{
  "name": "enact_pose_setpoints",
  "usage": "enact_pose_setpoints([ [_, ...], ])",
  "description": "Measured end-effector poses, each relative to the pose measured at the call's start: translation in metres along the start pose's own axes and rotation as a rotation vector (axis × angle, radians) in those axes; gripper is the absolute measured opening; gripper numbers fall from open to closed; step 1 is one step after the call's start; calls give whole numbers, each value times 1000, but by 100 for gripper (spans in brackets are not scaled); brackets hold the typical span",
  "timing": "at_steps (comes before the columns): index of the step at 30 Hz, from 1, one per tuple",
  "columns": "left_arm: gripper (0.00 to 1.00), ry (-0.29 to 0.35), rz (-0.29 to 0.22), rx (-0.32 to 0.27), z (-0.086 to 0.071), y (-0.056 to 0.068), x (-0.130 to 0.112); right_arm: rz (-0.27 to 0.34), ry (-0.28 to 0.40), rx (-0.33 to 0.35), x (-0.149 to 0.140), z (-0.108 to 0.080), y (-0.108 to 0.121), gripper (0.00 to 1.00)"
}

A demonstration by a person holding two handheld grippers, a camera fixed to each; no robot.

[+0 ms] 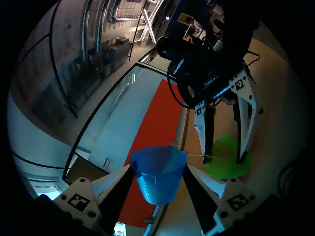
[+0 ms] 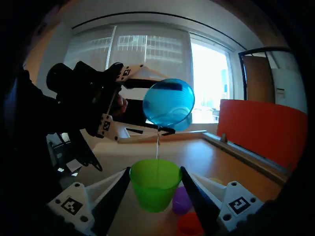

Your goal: Pour water

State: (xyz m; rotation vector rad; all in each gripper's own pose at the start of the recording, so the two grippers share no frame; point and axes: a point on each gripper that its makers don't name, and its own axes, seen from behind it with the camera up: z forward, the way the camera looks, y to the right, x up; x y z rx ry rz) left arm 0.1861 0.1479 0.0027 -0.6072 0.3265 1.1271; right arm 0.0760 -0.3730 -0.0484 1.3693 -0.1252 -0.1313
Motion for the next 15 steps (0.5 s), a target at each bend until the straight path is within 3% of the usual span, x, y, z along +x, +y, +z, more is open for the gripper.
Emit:
enact_pose_setpoints([
  [15,83,9,23,4,1,1,3,-2,-2,-1,-1,-1,0,94],
])
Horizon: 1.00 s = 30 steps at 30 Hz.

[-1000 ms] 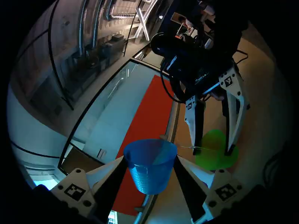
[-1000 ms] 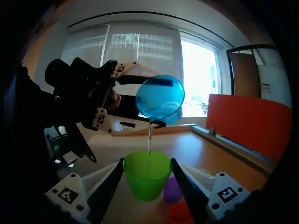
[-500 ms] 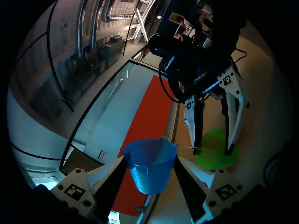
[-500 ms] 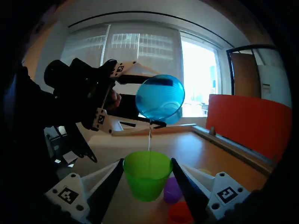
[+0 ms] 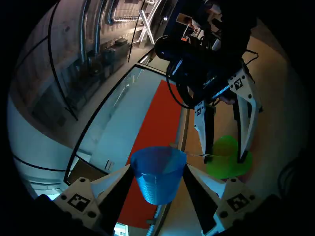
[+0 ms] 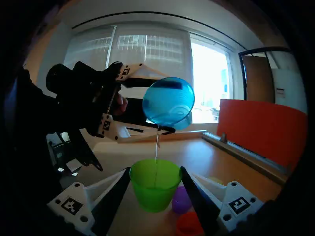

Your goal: Pour water

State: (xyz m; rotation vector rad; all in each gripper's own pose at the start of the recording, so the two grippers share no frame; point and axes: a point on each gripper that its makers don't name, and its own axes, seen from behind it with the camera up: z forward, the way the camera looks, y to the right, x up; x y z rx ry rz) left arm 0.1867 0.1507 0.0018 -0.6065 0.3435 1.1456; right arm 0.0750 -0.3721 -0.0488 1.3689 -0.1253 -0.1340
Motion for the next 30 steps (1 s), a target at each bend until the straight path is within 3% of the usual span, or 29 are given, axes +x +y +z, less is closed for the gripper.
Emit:
enact_pose_setpoints([
  [30,83,6,54,8,-3,0,5,-8,-4,2,-2,0,-1,94],
])
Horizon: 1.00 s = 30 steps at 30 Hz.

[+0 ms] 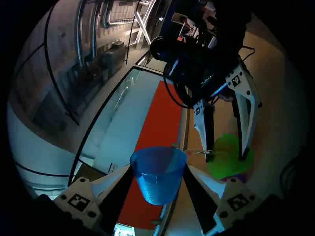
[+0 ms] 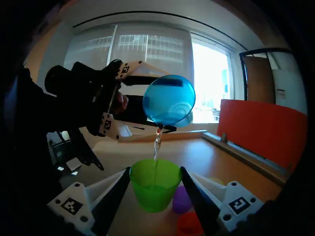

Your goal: Pour water

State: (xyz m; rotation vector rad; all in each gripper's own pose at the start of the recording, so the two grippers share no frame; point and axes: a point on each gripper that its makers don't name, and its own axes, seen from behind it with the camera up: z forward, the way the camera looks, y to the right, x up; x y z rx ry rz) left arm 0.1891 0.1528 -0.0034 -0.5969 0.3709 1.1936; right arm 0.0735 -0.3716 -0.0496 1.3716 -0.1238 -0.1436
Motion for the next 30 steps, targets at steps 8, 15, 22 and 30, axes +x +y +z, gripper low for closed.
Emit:
enact_pose_setpoints([
  [8,83,5,16,3,0,0,3,-1,0,3,-1,0,-1,94],
  [15,83,3,22,3,0,0,2,-6,-3,4,-3,0,-2,94],
  [22,83,2,34,4,0,0,1,-8,-3,5,-3,0,-2,94],
  [30,83,5,46,11,-2,-2,2,-9,0,6,-2,0,-2,94],
])
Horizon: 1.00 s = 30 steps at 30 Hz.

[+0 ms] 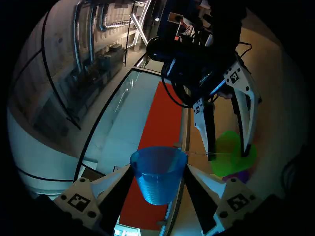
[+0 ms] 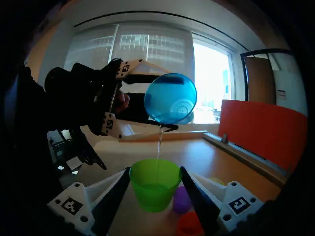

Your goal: Pour water

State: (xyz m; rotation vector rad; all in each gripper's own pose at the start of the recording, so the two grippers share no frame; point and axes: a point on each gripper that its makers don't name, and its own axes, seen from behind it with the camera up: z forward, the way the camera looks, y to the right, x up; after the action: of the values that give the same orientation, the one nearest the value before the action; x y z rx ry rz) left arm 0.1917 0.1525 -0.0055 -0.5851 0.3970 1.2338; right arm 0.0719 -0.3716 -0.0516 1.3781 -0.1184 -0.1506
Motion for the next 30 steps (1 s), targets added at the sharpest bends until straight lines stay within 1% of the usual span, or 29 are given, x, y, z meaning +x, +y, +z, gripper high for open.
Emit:
enact_pose_setpoints([
  [21,83,5,41,-1,-2,1,2,-2,4,-3,0,1,1,94],
  [30,83,4,72,-3,-2,2,2,-5,6,-6,3,-1,2,94],
])
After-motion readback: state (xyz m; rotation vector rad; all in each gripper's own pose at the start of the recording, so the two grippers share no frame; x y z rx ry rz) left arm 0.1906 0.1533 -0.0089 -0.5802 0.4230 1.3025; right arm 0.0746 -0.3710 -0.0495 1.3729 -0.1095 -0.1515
